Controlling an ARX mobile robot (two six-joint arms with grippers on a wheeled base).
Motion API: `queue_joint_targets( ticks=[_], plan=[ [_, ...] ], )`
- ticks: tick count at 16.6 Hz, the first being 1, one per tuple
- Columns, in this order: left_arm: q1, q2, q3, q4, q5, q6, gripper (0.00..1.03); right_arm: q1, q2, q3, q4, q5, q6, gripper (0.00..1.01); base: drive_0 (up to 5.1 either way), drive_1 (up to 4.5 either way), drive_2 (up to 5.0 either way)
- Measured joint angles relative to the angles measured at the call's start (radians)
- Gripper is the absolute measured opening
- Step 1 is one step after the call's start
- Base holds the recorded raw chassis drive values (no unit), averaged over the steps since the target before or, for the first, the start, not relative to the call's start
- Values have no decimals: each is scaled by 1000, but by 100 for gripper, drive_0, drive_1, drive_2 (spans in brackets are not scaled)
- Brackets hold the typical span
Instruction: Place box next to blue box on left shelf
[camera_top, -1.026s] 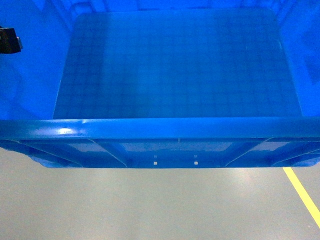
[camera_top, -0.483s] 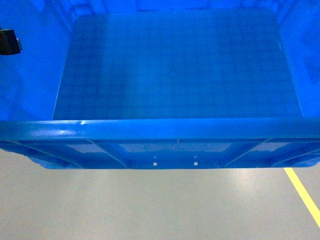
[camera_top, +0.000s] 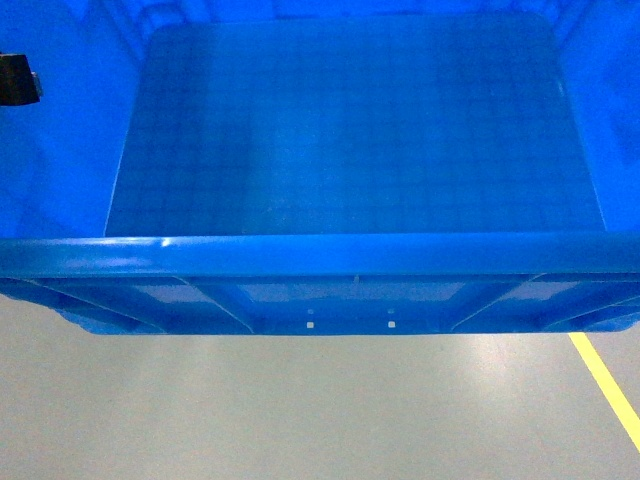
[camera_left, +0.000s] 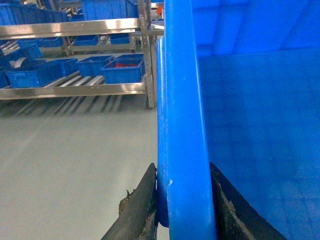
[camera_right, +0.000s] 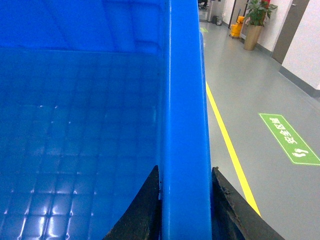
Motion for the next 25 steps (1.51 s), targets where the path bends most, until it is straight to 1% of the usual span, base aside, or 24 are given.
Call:
queue_joint_targets(
  ticks=[25],
  plan=[
    [-1, 0, 0, 2, 0, 0, 20, -1, 0, 1, 0, 0, 0, 21, 5, 415, -404]
  ],
)
